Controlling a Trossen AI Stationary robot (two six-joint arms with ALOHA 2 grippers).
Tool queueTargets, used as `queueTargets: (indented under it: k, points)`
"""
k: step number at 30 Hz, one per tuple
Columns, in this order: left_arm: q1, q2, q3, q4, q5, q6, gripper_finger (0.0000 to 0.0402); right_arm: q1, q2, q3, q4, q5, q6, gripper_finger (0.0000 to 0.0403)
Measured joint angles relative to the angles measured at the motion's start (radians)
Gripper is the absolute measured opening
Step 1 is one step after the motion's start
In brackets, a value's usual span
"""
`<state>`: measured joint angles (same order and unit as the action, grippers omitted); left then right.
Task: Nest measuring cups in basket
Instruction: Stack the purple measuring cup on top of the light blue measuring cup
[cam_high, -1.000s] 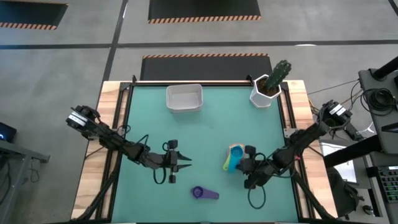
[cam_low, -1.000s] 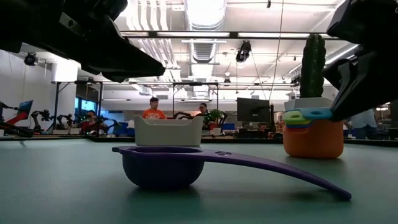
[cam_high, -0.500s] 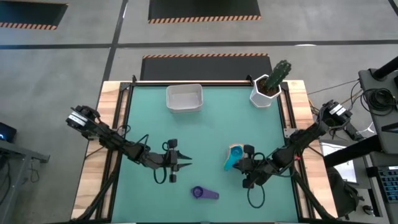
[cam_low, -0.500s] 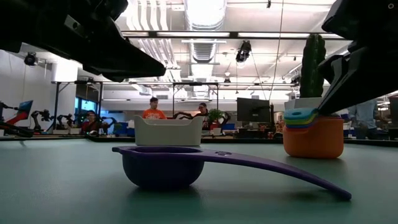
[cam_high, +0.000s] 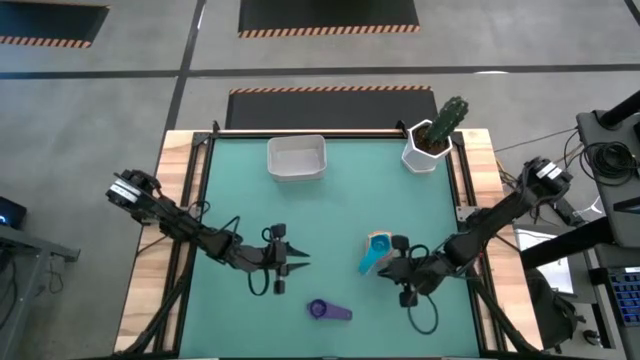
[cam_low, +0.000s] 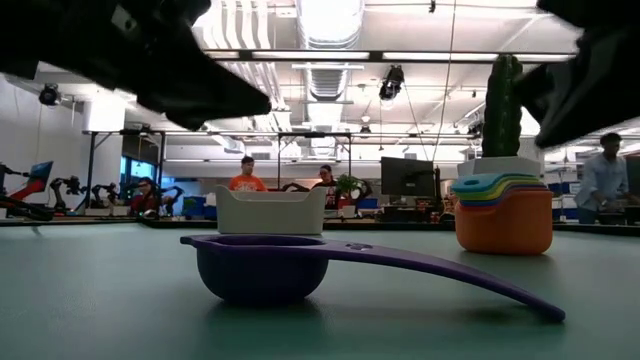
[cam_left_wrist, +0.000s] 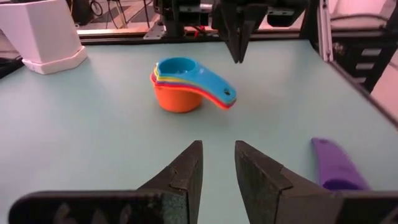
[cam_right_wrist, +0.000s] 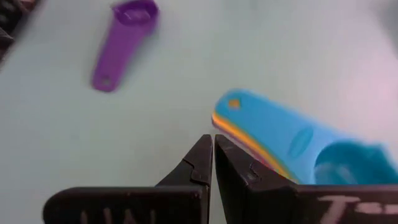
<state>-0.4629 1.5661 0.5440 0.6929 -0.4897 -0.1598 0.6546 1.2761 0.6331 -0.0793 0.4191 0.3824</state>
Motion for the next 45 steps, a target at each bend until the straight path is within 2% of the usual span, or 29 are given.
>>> queueTargets:
  k: [4, 12, 17, 25, 31, 38, 45]
  points:
    - [0.000, 0.000, 0.071, -0.099, 0.014, -0.039, 0.0076, 0.000, -0.090, 0.000, 0.003, 0.001, -0.107, 0.0009]
    - [-0.024, 0.026, 0.282, -0.542, 0.264, -0.244, 0.0076, -0.001, -0.287, 0.000, 0.014, 0.002, -0.357, 0.0009]
    - [-0.062, 0.079, 0.400, -0.739, 0.271, -0.355, 0.0076, 0.000, -0.381, 0.000, 0.018, 0.034, -0.419, 0.0009]
    - [-0.077, 0.227, 0.548, -0.837, 0.272, -0.424, 0.0087, 0.000, -0.360, -0.003, 0.014, 0.027, -0.417, 0.0009]
    - [-0.080, 0.304, 0.633, -0.981, 0.274, -0.478, 0.0131, 0.000, -0.308, -0.003, 0.014, 0.028, -0.400, 0.0009]
    - [-0.082, 0.355, 0.677, -0.992, 0.284, -0.473, 0.0181, 0.000, -0.276, -0.004, 0.012, 0.037, -0.377, 0.0009]
    - [-0.082, 0.403, 0.678, -0.964, 0.293, -0.505, 0.0172, 0.000, -0.260, -0.004, 0.009, 0.054, -0.364, 0.0009]
